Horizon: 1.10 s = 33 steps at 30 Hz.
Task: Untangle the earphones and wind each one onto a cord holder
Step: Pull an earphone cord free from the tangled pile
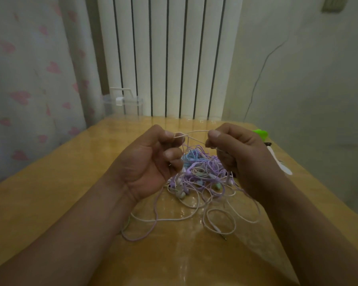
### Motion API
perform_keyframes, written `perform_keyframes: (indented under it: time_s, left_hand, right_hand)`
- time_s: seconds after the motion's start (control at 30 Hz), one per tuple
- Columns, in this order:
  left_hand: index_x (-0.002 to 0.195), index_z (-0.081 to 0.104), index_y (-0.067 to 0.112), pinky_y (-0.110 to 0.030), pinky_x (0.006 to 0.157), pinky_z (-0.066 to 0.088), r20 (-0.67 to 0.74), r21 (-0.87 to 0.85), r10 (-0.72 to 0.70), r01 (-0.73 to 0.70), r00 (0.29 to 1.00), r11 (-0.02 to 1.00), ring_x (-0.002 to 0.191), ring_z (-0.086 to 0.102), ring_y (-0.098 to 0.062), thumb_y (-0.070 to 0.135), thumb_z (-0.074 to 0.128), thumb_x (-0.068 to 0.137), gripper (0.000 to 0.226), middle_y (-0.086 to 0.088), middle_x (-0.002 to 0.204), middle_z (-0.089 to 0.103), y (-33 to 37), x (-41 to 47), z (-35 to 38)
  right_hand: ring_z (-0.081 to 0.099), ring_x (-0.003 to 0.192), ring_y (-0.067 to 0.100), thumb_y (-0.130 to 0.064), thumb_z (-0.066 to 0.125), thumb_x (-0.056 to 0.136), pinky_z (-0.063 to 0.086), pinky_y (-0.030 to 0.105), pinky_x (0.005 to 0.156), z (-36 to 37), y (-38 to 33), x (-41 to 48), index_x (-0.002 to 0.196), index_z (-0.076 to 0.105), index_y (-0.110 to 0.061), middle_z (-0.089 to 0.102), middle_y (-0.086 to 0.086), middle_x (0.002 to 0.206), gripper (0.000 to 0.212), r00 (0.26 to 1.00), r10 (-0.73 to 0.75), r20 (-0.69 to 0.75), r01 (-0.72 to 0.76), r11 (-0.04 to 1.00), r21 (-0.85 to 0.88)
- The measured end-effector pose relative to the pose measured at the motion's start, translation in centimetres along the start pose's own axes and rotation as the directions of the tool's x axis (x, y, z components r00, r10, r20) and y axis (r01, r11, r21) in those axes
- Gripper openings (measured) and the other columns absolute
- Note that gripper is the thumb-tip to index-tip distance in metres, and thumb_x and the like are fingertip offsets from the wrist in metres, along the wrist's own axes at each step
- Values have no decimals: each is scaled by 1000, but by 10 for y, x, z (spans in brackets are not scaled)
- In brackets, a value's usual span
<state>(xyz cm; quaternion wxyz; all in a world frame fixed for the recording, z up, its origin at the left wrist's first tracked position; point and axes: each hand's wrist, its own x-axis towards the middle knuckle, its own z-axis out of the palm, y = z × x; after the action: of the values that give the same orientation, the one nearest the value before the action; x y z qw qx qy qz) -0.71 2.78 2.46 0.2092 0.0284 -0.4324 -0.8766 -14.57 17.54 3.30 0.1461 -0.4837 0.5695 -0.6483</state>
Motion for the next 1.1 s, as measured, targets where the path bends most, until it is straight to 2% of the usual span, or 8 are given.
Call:
perform_keyframes:
  time_s: [0.3,0.53,0.63,0.73,0.8,0.87,0.93,1.1]
  left_hand:
    - [83,47,18,-23,62,41,198,-62,-70,84,978,995,54,40,-8,13,52,88,8,8,66,43,9,-3,-7]
    - [99,62,9,-46,109,49,-80,334,23,5,996,942,63,52,-18,7,64,89,10,1,60,38,27,-3,-7]
    - [103,66,10,-33,69,56,-74,920,-3,69,997,386,55,49,-14,13,71,95,10,2,60,49,48,-11,-7]
    - [87,72,23,-43,74,55,-32,997,12,32,999,-63,69,59,-12,34,78,92,13,3,71,66,63,-15,-11]
    - [78,72,24,-44,92,50,25,990,62,-33,998,137,86,65,-15,39,78,90,21,0,83,71,63,-18,-8]
    - [70,70,22,-43,99,51,16,784,74,-59,997,617,92,69,-22,30,68,89,20,-7,82,68,56,-18,-4]
    - [69,60,19,-37,74,58,-5,494,30,-24,1000,869,61,58,-22,24,65,88,21,-5,67,51,45,-19,1]
    - [120,63,29,-23,53,44,-47,916,124,-6,991,401,58,52,-6,56,71,84,45,4,103,70,21,-18,8]
  right_hand:
    - [34,46,3,-19,62,99,31,14,47,-3,4,1,84,67,-1,50,-15,49,24,999,-37,17,38,999,-30]
    - [37,47,7,-20,63,102,33,16,46,-8,20,4,78,68,-6,73,13,79,28,998,58,-28,-59,997,-59]
    - [38,46,6,-20,64,101,34,14,45,-7,20,4,77,67,-6,74,17,84,29,996,73,-41,-75,996,-48]
    - [40,45,2,-19,64,101,35,11,46,-6,17,5,78,66,-4,74,17,83,28,998,54,-42,-55,998,-39]
    - [36,44,5,-19,64,101,33,14,45,-6,15,5,79,66,-3,73,15,81,28,998,46,-39,-47,998,-28]
    - [37,46,6,-19,64,101,34,14,45,-6,15,4,78,66,-5,73,12,80,27,998,48,-33,-49,998,-37]
    - [39,47,5,-19,63,101,36,12,47,-4,13,2,77,66,-7,73,8,78,27,999,52,-16,-52,998,-39]
    - [38,47,4,-19,59,103,33,16,47,-1,2,-1,85,65,0,63,-8,61,27,998,13,53,-13,1000,-5]
